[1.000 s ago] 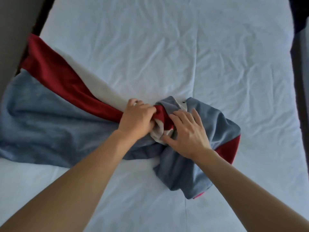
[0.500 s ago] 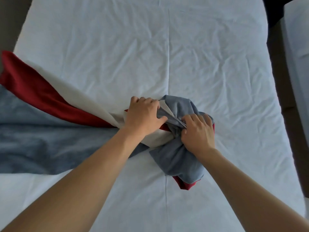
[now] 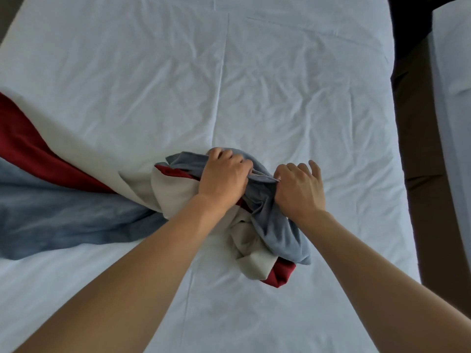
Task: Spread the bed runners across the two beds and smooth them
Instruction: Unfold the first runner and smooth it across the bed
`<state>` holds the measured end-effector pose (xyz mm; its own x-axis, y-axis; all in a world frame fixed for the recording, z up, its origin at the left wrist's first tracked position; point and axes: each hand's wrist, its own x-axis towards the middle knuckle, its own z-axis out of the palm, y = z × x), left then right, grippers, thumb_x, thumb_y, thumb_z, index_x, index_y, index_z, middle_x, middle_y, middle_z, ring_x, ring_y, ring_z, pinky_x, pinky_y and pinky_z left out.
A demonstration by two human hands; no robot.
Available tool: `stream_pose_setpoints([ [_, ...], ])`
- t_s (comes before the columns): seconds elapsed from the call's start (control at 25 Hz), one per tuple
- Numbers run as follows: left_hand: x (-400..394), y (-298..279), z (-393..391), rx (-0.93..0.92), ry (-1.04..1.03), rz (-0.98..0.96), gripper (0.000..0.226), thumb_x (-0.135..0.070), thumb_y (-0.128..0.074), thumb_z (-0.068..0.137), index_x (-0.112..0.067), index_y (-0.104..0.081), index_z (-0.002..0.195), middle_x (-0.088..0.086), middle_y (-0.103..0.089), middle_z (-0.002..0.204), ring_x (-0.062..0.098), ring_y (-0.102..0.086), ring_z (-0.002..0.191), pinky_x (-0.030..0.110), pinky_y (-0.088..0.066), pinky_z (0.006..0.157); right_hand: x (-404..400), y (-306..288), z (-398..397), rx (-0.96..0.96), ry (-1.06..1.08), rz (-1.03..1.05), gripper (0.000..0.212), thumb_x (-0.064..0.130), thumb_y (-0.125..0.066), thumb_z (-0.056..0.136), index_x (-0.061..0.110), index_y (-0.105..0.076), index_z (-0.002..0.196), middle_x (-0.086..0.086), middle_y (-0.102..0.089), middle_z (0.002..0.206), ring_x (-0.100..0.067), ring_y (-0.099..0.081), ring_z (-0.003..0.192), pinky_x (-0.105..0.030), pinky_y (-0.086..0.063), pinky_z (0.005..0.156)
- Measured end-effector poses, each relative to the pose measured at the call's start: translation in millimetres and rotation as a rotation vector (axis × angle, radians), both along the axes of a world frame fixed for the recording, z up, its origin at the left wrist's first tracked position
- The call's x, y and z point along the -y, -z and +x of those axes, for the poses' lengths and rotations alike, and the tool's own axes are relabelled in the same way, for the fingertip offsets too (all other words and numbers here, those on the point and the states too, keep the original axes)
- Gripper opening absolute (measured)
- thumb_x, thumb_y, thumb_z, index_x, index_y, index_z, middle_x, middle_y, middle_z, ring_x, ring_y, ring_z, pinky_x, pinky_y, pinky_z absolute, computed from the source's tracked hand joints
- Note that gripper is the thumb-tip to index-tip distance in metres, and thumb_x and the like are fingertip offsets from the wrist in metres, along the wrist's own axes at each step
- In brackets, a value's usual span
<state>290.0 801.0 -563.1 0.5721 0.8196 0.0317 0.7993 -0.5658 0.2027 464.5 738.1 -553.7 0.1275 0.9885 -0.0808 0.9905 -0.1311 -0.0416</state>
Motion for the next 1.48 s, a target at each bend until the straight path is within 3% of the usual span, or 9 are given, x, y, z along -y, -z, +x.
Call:
stream_pose_setpoints([
  [0.36,-24,0,114,0.088,-0.050,0.040,0.011,-0.020,-0.056,0.094,-0.021,-0.066,0.088,-0.005,-0.065,0.081,0.023,-0.057,0.083,0.038,-0.034,0.089,-15,-7,115,-0.027,0.111,-0.037,0.022,0.011,-0.058,0.088,0.018,-0.068,0.106,-0.003,-0.070,0.102,-0.028,-0.061,0.105,-0.048,-0.023,0.119],
  [0.56,-28,10,88,0.102,-0.146,0.061,0.024,-0.034,-0.064,0.087,-0.018,-0.063,0.105,0.000,-0.063,0.102,0.024,-0.057,0.096,0.042,-0.036,0.093,-15,10,93,-0.181,-0.036,-0.125,0.033,0.044,-0.053,0.092,0.020,-0.068,0.109,-0.001,-0.069,0.106,-0.026,-0.059,0.109,-0.046,-0.025,0.117],
  [0.8,3,12,41,0.109,-0.032,0.113,0.019,-0.031,-0.063,0.086,-0.018,-0.058,0.074,-0.004,-0.055,0.075,0.022,-0.052,0.076,0.037,-0.036,0.080,-5,28,86,-0.152,-0.037,-0.171,0.030,0.039,-0.049,0.098,0.019,-0.068,0.110,-0.002,-0.069,0.105,-0.026,-0.058,0.111,-0.047,-0.022,0.120],
  [0.92,33,19,28,0.037,-0.016,0.027,0.017,-0.037,-0.065,0.082,-0.020,-0.065,0.083,-0.005,-0.060,0.083,0.022,-0.056,0.084,0.039,-0.038,0.086,7,19,73,-0.195,-0.057,-0.079,0.027,0.032,-0.056,0.093,0.015,-0.067,0.112,-0.004,-0.069,0.103,-0.028,-0.060,0.106,-0.049,-0.024,0.120],
  [1.04,50,10,19,-0.002,-0.062,0.052,0.028,-0.036,-0.069,0.079,-0.019,-0.066,0.101,-0.001,-0.061,0.098,0.023,-0.057,0.094,0.039,-0.038,0.088,28,8,44,-0.227,-0.116,0.001,0.021,0.031,-0.059,0.088,0.015,-0.070,0.096,-0.004,-0.068,0.097,-0.027,-0.062,0.101,-0.052,-0.028,0.118],
  [1.12,58,1,4,-0.056,-0.111,0.077,0.038,-0.040,-0.070,0.075,-0.019,-0.065,0.106,0.000,-0.061,0.101,0.024,-0.057,0.096,0.040,-0.037,0.088,44,2,16,-0.232,-0.155,-0.028,0.034,0.045,-0.052,0.086,0.016,-0.071,0.087,-0.002,-0.069,0.088,-0.026,-0.063,0.097,-0.051,-0.028,0.118],
  [1.2,65,-2,-18,-0.159,-0.166,0.040,0.047,-0.049,-0.072,0.070,-0.018,-0.065,0.105,0.001,-0.063,0.097,0.025,-0.058,0.093,0.041,-0.036,0.089,58,1,-11,-0.237,-0.167,-0.162,0.045,0.057,-0.049,0.083,0.018,-0.070,0.093,0.000,-0.070,0.086,-0.023,-0.060,0.102,-0.049,-0.019,0.121],
  [1.36,86,14,-54,-0.217,-0.179,0.006,0.025,-0.022,-0.081,0.067,-0.018,-0.064,0.085,-0.001,-0.063,0.067,0.024,-0.058,0.067,0.040,-0.035,0.080,76,6,-32,-0.158,-0.196,-0.291,0.018,0.021,-0.055,0.084,0.018,-0.061,0.101,-0.001,-0.066,0.084,-0.027,-0.062,0.100,-0.043,-0.019,0.119],
  [1.48,96,13,-43,-0.091,-0.115,0.002,0.016,-0.012,-0.074,0.074,-0.019,-0.060,0.075,-0.003,-0.056,0.057,0.024,-0.052,0.058,0.039,-0.035,0.075,81,-1,-11,-0.106,-0.099,-0.272,0.018,0.015,-0.056,0.081,0.019,-0.062,0.098,-0.002,-0.070,0.094,-0.027,-0.061,0.105,-0.043,-0.022,0.117],
])
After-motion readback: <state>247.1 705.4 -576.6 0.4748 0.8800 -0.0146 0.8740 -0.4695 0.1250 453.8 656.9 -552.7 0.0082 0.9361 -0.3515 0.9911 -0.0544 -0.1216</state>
